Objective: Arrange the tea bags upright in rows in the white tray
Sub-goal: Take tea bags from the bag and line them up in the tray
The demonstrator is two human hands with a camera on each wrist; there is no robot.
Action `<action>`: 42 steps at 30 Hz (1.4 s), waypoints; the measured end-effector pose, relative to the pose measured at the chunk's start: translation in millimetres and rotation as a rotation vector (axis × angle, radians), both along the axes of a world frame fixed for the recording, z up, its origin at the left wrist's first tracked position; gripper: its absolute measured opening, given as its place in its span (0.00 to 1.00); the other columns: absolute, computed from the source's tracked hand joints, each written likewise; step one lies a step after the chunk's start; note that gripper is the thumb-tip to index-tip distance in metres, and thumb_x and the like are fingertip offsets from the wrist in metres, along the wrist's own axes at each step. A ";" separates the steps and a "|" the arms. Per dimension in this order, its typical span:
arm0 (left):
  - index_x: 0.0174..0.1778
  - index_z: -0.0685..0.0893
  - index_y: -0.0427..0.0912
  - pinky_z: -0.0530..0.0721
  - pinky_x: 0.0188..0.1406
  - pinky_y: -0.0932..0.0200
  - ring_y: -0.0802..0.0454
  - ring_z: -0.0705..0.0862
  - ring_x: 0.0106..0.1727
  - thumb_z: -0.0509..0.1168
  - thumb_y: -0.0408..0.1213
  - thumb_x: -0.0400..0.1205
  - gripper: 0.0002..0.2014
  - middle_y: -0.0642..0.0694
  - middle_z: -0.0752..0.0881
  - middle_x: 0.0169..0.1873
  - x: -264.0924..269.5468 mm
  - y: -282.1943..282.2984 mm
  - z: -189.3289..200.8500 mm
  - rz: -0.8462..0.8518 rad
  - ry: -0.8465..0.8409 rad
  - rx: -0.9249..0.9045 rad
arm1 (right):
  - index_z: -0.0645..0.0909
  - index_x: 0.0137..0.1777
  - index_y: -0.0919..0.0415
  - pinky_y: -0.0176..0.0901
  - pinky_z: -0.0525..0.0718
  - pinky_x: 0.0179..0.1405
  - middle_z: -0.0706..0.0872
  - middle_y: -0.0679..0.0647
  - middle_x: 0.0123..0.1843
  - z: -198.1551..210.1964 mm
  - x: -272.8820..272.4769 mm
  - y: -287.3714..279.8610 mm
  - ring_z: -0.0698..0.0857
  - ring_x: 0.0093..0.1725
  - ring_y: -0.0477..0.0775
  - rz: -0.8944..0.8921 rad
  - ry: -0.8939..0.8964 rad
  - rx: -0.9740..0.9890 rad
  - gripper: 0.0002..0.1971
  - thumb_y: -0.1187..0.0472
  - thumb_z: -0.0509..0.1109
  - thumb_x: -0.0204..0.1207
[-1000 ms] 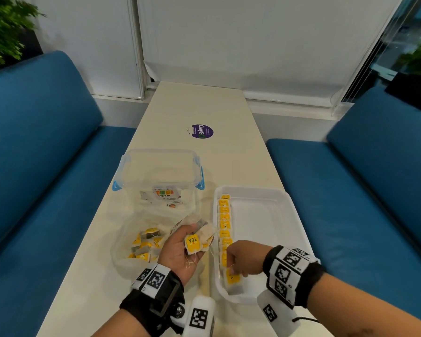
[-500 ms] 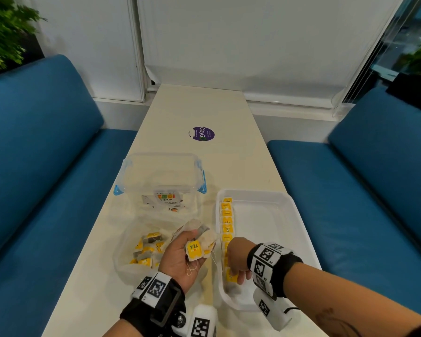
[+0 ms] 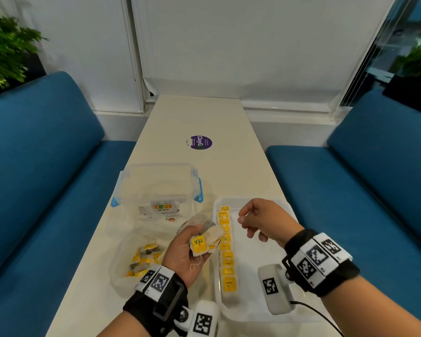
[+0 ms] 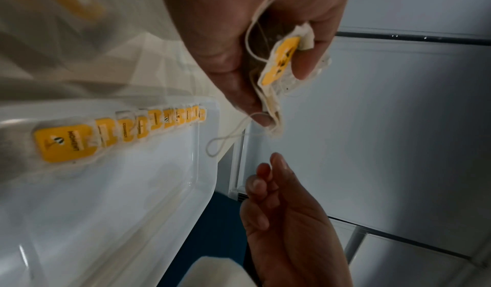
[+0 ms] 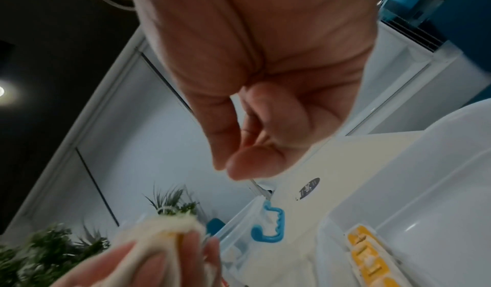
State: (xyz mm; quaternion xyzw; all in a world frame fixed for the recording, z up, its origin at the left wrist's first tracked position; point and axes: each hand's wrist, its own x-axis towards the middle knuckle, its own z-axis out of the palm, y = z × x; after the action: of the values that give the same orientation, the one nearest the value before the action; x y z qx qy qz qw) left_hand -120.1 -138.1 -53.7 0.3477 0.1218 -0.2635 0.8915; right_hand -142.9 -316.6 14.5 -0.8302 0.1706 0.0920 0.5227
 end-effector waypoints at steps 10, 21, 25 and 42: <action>0.45 0.84 0.34 0.86 0.24 0.60 0.46 0.88 0.27 0.57 0.31 0.82 0.11 0.37 0.89 0.31 0.8 -27.1 4.9 -0.057 0.030 0.021 | 0.75 0.41 0.53 0.27 0.74 0.22 0.81 0.52 0.30 -17.6 -23.2 24.0 0.78 0.23 0.41 0.103 -0.142 -0.104 0.10 0.63 0.76 0.71; 0.57 0.82 0.37 0.82 0.37 0.59 0.48 0.87 0.40 0.58 0.44 0.82 0.16 0.39 0.87 0.38 -4.8 -51.0 -6.6 -0.088 0.202 0.026 | 0.85 0.52 0.55 0.47 0.78 0.42 0.82 0.51 0.49 -26.1 -32.7 26.1 0.82 0.51 0.54 0.458 -0.444 -0.684 0.11 0.54 0.68 0.73; 0.54 0.83 0.36 0.88 0.38 0.57 0.47 0.88 0.45 0.57 0.45 0.83 0.17 0.38 0.88 0.42 -6.2 -54.8 -5.5 -0.084 0.198 -0.009 | 0.84 0.52 0.56 0.43 0.77 0.44 0.80 0.49 0.53 -23.3 -30.5 17.4 0.79 0.53 0.51 0.474 -0.466 -0.639 0.10 0.55 0.69 0.73; 0.53 0.82 0.32 0.87 0.36 0.55 0.44 0.89 0.34 0.57 0.38 0.82 0.14 0.35 0.89 0.40 -1.0 -45.3 -13.4 -0.020 0.138 -0.092 | 0.77 0.53 0.49 0.31 0.72 0.31 0.74 0.44 0.28 -3.9 -16.4 5.8 0.74 0.29 0.43 0.154 -0.465 -0.297 0.15 0.70 0.62 0.76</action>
State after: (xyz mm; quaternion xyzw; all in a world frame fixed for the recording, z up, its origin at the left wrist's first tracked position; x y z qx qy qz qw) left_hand -121.1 -183.4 -67.1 0.2886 0.1673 -0.3009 0.8934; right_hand -159.3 -310.8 10.5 -0.9070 -0.0058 -0.0877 0.4118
